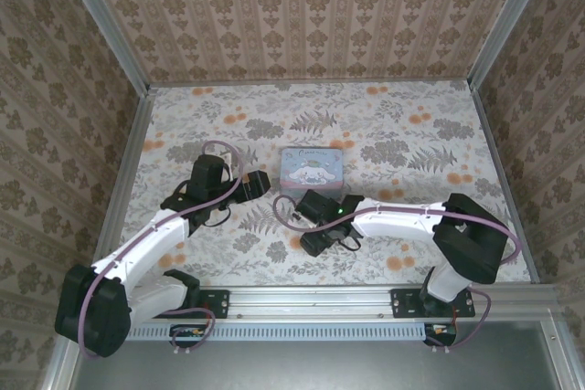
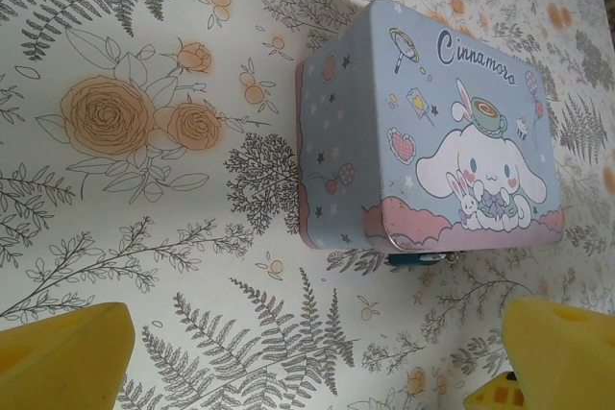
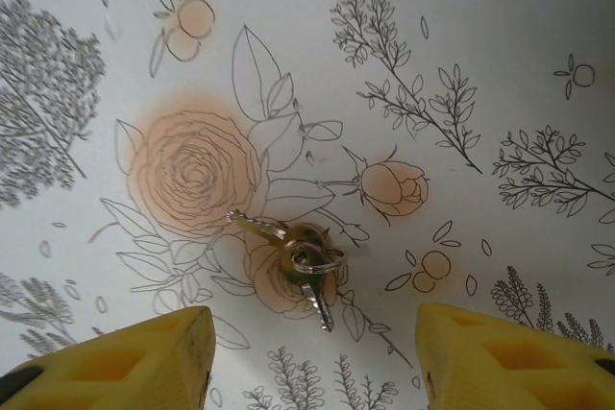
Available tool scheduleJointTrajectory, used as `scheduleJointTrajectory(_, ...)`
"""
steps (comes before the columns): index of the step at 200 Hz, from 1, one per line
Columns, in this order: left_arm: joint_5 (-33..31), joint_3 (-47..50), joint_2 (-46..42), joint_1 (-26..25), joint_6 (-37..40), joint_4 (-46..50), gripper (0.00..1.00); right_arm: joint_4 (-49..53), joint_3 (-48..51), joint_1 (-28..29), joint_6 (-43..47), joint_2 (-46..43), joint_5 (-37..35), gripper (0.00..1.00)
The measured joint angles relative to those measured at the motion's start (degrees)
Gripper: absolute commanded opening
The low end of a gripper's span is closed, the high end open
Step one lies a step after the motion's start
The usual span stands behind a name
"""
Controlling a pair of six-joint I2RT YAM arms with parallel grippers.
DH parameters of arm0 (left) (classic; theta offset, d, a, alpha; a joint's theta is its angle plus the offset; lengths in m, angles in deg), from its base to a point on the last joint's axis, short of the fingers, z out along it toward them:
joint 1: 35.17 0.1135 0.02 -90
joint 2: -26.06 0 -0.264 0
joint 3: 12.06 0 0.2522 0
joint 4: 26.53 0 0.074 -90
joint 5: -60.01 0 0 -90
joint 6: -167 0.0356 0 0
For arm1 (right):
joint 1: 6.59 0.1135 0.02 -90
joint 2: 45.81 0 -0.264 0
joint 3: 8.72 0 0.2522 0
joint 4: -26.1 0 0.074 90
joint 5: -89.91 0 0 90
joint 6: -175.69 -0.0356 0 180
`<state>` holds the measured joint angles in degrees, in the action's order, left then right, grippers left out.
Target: Unlock the padlock with the key
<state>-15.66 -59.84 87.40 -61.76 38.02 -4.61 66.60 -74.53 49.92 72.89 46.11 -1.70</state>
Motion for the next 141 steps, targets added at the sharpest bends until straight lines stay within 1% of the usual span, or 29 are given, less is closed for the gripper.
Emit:
scheduleJointTrajectory(44,0.02,0.0,0.0,0.0,0.0,0.0,1.0,0.26,-0.59,0.04,2.23,2.12,-0.13,0.58)
scheduleJointTrajectory(109,0.28,0.0,0.52,0.0,-0.02,-0.07,1.0,-0.42,-2.75,0.55,2.69,5.79,-0.17,0.56)
scheduleJointTrajectory(141,0.46,0.0,0.59,0.0,-0.02,-0.07,1.0,-0.2,-3.39,0.52,2.91,6.49,-0.76,0.5)
